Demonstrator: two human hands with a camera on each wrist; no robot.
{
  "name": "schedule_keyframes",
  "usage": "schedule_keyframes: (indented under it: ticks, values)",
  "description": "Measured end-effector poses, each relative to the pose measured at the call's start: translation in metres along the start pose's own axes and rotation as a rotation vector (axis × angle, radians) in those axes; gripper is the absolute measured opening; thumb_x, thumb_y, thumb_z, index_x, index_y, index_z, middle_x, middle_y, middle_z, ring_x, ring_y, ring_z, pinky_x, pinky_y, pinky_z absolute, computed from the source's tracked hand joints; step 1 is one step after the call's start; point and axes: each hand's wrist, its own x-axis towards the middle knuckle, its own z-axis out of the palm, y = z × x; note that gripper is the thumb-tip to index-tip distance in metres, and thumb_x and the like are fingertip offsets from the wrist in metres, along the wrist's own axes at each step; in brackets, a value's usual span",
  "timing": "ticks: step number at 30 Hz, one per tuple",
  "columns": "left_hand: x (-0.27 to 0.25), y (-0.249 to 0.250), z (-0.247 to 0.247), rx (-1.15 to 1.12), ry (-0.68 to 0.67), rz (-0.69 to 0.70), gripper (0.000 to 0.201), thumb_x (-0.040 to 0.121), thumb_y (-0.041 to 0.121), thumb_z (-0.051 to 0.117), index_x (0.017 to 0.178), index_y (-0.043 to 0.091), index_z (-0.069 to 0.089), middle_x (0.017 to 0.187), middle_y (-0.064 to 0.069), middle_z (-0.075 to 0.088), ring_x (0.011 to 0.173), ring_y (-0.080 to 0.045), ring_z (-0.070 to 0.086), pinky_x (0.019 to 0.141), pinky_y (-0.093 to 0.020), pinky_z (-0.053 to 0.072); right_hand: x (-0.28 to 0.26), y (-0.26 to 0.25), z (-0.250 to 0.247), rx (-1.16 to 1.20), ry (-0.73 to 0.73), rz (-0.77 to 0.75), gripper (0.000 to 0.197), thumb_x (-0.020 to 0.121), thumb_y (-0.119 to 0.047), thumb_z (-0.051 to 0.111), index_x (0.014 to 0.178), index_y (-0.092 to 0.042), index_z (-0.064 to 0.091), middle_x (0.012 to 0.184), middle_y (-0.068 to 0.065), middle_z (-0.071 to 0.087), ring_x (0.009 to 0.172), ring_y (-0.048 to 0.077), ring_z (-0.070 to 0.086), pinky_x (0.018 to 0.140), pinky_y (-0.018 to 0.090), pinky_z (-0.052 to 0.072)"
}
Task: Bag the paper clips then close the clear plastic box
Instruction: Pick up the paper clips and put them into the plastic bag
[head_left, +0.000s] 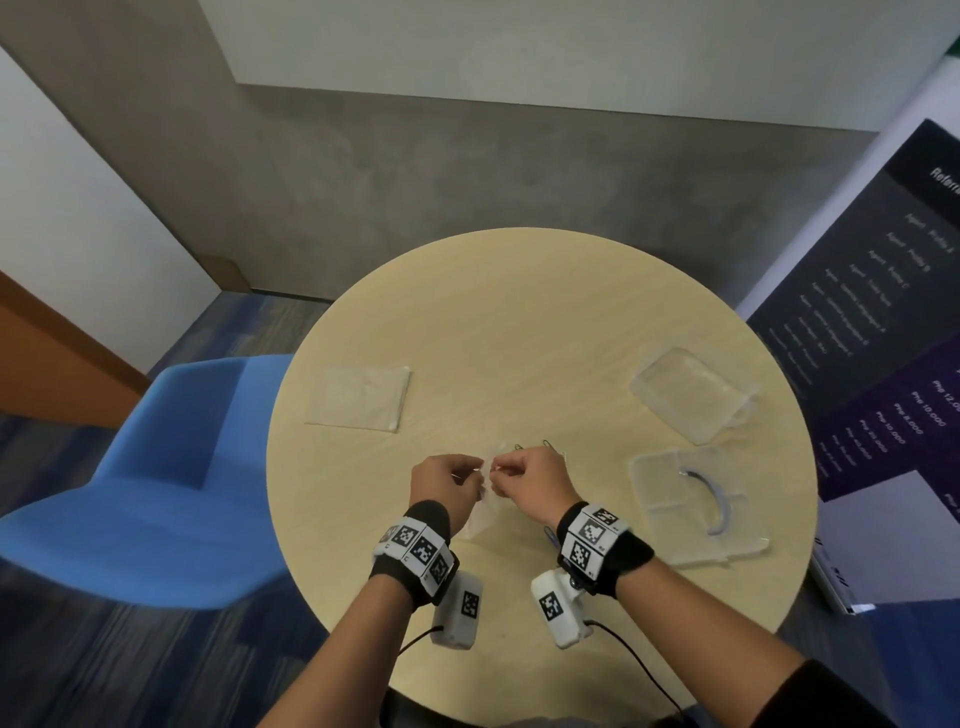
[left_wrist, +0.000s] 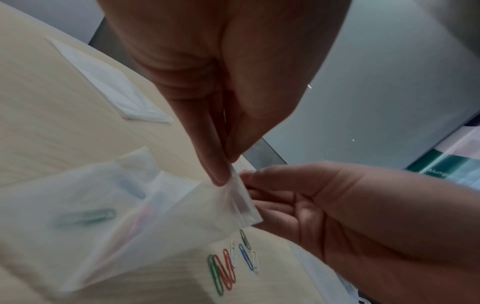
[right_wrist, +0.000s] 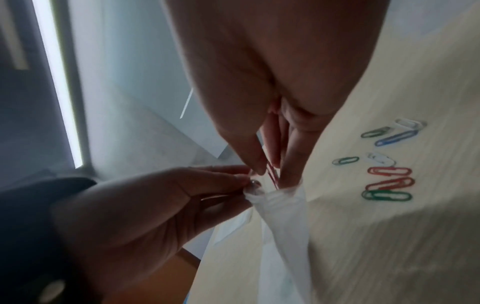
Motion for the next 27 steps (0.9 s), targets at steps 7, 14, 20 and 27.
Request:
schedule_keyframes:
  ticks: [7,14,20,27]
  values:
    - [0.007,0.001,-0.009,-0.008,0.044,0.005,0.022,0.088,0.007,0.062,0.104,0.011,0.076,0.085,-0.008,0.077,0.077,-0.021,0.074,0.083,-0.033,0.059,0.003,-0.003,-0.021,-0.173,0.068,-0.217,0.020,0.085,-0.003,0.065,0.097,-0.011,0.078,0.096,0.004,0.077,0.085,0.011,0.071,0.085,0.028,0.059]
    - [0.010,-0.012,-0.023,-0.022,0.062,-0.044,0.021,0.089,0.009,0.063,0.105,0.013,0.076,0.090,-0.006,0.075,0.079,-0.019,0.074,0.078,-0.028,0.058,0.016,0.051,-0.040,-0.491,0.025,0.067,0.056,0.092,-0.006,0.053,0.146,-0.011,0.038,0.151,0.011,0.038,0.141,0.027,0.034,0.115,0.035,0.030]
    - [0.009,-0.013,-0.023,-0.001,0.050,-0.036,0.021,0.088,0.012,0.064,0.105,0.014,0.076,0.089,-0.005,0.076,0.081,-0.020,0.073,0.086,-0.033,0.058,0.025,0.041,0.000,-0.592,-0.063,-0.019,0.066,0.092,0.006,0.038,0.153,-0.010,0.020,0.163,0.012,0.007,0.151,0.024,0.005,0.122,0.033,0.016]
    - [0.010,-0.014,-0.022,0.026,0.038,-0.027,0.022,0.088,0.012,0.063,0.106,0.014,0.076,0.094,-0.006,0.076,0.083,-0.020,0.072,0.085,-0.032,0.058,0.016,0.049,-0.004,-1.028,-0.275,-0.309,0.065,0.092,0.004,0.044,0.152,-0.007,0.021,0.162,0.014,0.008,0.150,0.031,0.009,0.120,0.037,0.022]
